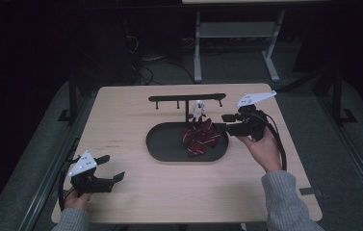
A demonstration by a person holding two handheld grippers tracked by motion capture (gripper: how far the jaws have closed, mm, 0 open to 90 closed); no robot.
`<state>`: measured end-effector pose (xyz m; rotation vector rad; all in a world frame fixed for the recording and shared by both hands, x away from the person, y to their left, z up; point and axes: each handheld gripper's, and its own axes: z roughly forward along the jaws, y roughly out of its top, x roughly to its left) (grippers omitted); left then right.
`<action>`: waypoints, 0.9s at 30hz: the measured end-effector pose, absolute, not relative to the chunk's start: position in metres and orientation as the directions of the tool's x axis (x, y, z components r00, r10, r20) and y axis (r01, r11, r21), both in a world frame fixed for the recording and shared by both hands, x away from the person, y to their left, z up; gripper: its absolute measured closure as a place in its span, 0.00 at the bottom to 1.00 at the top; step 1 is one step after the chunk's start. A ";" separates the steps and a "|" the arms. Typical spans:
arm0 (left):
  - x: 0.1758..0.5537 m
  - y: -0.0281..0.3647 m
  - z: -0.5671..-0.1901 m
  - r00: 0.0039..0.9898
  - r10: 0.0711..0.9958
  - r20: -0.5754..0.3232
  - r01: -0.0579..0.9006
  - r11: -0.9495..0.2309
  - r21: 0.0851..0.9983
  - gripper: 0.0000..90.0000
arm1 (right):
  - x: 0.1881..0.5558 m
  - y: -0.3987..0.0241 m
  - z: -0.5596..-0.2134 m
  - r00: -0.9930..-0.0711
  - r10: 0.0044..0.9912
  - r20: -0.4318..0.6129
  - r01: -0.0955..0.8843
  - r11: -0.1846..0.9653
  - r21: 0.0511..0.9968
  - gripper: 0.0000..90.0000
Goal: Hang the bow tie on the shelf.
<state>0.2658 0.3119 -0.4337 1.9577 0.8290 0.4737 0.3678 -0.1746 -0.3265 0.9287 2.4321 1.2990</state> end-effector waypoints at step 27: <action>0.266 0.310 -0.434 0.698 0.716 -0.004 0.360 -0.346 0.866 0.14 | 0.347 -0.204 -0.353 -0.741 0.657 0.142 0.481 0.372 0.794 0.56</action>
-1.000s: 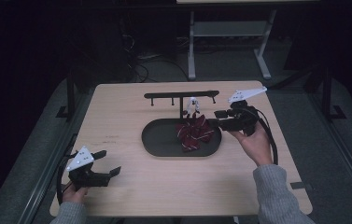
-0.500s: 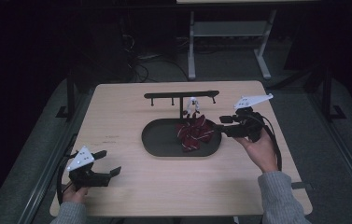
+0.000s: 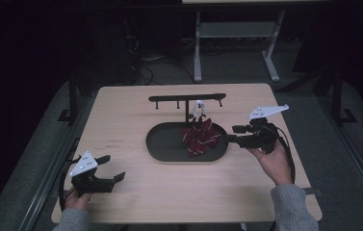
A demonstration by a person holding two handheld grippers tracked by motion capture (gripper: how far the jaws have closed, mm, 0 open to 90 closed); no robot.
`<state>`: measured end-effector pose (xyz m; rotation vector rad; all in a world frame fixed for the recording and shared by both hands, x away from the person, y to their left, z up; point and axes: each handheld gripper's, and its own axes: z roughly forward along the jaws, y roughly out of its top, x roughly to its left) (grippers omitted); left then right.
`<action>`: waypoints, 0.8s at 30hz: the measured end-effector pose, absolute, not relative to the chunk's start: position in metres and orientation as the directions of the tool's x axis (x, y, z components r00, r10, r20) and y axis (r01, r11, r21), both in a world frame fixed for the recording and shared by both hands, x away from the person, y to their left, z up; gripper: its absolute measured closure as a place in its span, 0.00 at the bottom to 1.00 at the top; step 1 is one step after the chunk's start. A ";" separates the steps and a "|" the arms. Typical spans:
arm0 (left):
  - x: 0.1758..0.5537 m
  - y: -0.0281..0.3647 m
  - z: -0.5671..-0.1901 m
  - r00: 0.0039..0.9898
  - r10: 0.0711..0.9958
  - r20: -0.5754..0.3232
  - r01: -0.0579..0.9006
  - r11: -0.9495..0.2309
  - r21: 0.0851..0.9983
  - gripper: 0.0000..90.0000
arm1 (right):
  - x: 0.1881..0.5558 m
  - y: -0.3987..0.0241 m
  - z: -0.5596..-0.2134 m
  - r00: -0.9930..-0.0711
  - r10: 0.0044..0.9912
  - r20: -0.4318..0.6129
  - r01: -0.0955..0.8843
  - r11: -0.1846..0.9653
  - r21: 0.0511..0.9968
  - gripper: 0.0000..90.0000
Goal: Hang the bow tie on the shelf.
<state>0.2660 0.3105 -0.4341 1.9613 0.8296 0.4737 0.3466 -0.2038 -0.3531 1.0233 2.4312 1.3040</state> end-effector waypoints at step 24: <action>0.265 0.310 -0.434 0.697 0.717 -0.007 0.362 -0.343 0.867 0.14 | 0.329 -0.223 -0.374 -0.713 0.682 0.164 0.510 0.344 0.789 0.56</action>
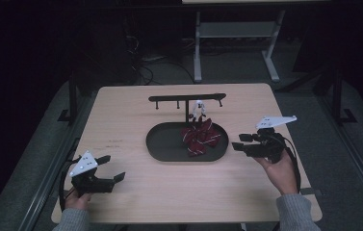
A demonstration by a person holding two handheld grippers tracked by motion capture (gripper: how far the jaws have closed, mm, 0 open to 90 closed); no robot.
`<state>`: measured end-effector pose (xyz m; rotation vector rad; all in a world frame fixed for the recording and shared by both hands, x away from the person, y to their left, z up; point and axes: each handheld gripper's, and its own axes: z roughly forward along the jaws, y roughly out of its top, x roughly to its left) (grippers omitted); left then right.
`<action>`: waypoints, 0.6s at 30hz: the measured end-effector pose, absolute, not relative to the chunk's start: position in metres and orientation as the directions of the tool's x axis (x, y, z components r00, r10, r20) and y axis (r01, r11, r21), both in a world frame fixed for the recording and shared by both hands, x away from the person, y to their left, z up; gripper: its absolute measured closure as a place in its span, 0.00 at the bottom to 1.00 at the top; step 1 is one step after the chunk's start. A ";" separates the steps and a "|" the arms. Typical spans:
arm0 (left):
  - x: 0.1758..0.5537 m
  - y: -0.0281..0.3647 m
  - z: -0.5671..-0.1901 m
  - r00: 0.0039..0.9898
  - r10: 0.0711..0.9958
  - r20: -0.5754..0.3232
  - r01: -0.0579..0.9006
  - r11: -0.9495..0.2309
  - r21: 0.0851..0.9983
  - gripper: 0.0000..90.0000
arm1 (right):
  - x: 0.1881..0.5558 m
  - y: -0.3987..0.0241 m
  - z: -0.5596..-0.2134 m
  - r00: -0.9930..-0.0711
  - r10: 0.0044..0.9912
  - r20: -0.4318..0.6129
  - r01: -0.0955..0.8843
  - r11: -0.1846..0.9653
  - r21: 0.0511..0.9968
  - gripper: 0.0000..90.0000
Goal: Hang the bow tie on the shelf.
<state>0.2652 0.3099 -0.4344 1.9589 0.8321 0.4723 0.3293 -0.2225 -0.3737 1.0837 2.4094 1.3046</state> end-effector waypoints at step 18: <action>0.265 0.310 -0.434 0.697 0.717 -0.009 0.363 -0.342 0.867 0.14 | 0.315 -0.235 -0.392 -0.699 0.691 0.183 0.531 0.330 0.781 0.56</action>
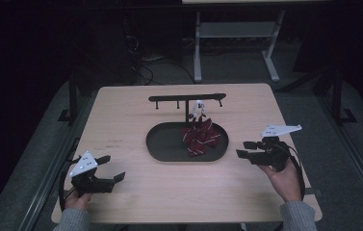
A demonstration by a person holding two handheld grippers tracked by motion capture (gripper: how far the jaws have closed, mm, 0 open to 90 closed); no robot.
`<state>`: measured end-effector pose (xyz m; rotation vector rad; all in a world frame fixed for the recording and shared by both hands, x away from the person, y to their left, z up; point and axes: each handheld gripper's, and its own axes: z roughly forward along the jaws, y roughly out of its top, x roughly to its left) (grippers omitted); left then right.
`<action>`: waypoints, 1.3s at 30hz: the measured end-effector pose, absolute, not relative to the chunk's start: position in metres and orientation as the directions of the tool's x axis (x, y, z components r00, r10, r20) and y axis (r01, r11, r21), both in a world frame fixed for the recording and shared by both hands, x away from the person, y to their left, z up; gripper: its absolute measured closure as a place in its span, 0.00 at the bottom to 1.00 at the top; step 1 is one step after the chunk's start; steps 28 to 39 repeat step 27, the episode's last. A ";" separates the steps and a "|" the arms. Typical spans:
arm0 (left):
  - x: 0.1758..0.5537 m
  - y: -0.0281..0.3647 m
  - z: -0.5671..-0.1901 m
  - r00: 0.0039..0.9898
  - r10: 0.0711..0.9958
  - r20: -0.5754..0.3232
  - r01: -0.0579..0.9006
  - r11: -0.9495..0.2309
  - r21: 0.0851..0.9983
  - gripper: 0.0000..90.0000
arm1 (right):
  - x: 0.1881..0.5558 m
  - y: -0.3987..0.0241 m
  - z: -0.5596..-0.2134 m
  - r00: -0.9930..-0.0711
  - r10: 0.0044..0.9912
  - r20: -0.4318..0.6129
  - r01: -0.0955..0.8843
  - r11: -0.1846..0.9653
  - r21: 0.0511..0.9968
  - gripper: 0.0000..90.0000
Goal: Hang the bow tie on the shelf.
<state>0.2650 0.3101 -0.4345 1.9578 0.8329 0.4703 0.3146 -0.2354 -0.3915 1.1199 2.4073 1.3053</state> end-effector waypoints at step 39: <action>0.266 0.309 -0.435 0.701 0.714 -0.004 0.359 -0.348 0.866 0.14 | 0.285 -0.243 -0.413 -0.679 0.709 0.188 0.539 0.308 0.784 0.52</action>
